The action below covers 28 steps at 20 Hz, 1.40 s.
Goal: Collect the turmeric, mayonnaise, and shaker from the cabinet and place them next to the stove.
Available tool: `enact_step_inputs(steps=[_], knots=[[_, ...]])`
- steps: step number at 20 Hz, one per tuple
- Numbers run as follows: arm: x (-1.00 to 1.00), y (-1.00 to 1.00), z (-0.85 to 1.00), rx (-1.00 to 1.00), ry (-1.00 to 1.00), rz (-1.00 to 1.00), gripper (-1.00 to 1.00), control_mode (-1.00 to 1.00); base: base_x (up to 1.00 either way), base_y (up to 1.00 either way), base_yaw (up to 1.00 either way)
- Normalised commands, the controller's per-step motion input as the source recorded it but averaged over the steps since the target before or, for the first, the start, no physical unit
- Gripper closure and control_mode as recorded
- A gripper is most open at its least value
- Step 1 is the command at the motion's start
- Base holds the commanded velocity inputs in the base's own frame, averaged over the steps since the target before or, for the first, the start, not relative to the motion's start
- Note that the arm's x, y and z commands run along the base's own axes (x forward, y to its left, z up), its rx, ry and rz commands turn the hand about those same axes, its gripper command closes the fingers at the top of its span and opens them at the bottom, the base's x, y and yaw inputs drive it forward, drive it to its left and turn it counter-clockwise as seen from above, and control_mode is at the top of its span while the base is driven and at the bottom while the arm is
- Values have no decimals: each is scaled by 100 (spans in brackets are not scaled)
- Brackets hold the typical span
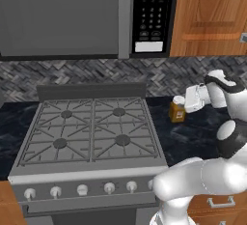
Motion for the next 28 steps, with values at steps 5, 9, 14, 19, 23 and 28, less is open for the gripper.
enact_step_inputs(steps=[5, 9, 14, 19, 23, 28], knots=[[53, 0, -33, 1, 1, 1, 100, -100, 0, 0, 0], [46, 5, -34, 0, 0, 0, 100, -100, 0, 0, 0], [47, 0, -32, 1, 0, 2, 100, -100, 0, 0, 0], [40, 0, -35, 2, 0, 3, 100, -100, 0, 0, 0], [33, 0, -36, 1, 0, 4, 100, -100, 0, 0, 0], [31, 3, -42, 0, 0, 3, -100, -100, 0, 0, 0]])
